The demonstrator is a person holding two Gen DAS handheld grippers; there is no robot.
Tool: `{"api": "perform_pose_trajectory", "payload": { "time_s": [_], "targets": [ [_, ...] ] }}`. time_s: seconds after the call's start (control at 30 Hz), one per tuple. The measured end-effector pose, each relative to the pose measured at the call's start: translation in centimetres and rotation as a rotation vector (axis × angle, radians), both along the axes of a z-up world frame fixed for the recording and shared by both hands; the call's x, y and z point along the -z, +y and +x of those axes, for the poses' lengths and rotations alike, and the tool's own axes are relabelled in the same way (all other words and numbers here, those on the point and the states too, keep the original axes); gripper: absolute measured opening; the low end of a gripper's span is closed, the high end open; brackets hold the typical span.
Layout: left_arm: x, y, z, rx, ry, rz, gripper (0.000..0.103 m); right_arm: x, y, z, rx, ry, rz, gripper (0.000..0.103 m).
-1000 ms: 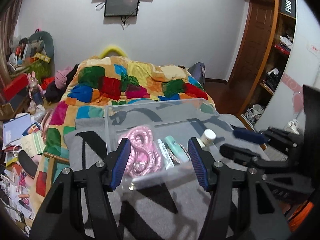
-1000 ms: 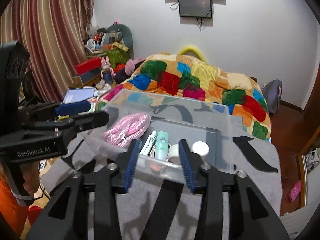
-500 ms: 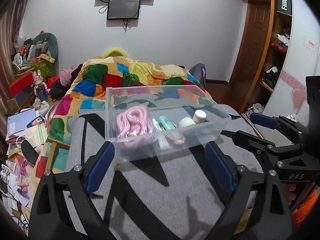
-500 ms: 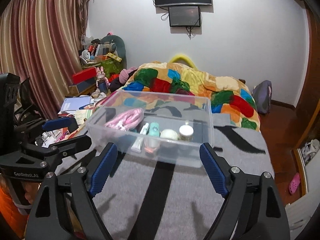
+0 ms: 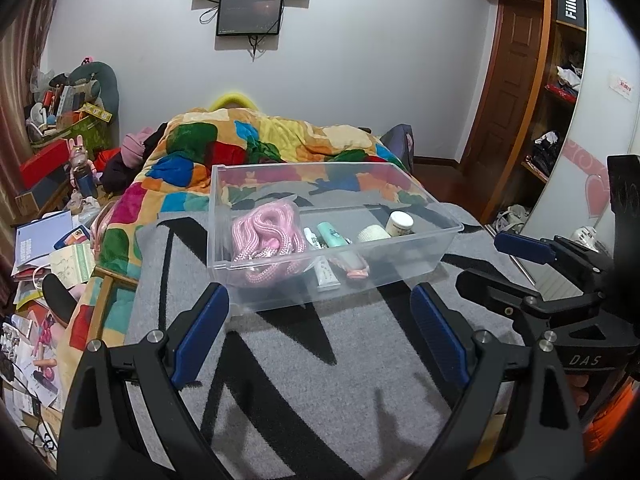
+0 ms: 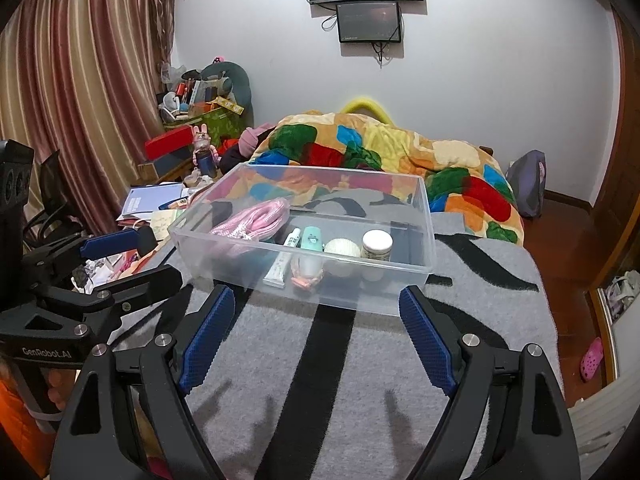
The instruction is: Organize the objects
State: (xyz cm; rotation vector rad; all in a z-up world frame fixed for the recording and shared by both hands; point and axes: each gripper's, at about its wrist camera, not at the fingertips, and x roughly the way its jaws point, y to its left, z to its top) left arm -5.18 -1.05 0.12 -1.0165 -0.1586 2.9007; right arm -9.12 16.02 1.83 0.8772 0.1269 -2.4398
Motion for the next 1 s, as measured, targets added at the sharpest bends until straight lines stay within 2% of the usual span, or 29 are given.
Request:
{"api": "perform_pose_trajectory", "payload": {
  "time_s": [1.0],
  "targets": [
    [0.31, 0.45, -0.19, 0.011, -0.004, -0.001, 0.093, 0.44, 0.15, -0.27, 0.006, -0.015, -0.01, 0.082]
  ]
}}
